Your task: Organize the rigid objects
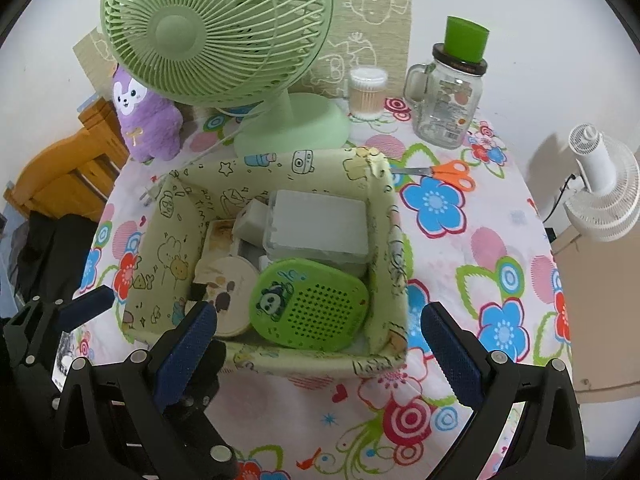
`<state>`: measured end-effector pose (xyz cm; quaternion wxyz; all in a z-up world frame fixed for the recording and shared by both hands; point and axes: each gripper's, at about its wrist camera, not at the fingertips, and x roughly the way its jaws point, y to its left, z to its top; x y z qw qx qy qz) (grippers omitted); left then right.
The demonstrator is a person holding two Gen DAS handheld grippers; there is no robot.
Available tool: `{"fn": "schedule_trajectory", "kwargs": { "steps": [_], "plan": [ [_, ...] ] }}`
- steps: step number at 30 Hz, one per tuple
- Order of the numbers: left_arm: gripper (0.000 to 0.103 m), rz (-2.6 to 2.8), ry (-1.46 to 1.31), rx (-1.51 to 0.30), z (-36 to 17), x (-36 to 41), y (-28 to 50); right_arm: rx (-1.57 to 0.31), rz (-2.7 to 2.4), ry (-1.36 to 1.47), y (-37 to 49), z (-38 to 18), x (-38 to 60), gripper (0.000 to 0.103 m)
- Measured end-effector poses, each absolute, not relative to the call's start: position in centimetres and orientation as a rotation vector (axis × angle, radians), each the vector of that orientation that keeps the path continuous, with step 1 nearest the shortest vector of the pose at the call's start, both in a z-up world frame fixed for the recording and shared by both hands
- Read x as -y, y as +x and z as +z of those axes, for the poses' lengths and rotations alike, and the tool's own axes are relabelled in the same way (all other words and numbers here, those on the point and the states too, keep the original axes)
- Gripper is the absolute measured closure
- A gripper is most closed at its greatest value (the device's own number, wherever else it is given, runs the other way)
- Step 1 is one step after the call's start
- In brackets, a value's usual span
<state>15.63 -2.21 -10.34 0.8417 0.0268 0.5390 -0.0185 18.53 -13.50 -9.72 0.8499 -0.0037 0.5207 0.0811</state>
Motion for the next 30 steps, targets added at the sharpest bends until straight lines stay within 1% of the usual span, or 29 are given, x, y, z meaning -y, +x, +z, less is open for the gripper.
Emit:
{"fn": "schedule_trajectory", "kwargs": {
  "steps": [12,30],
  "plan": [
    [0.0,-0.004,0.064,-1.101,-8.2,2.2,13.5,-1.076,0.145,0.039,16.1,-7.9,15.8,0.0],
    [0.0,0.071,0.045,-1.036,-4.3,2.4,9.0,-1.003,0.197,0.011,12.1,-3.9,18.4,0.0]
  ]
}}
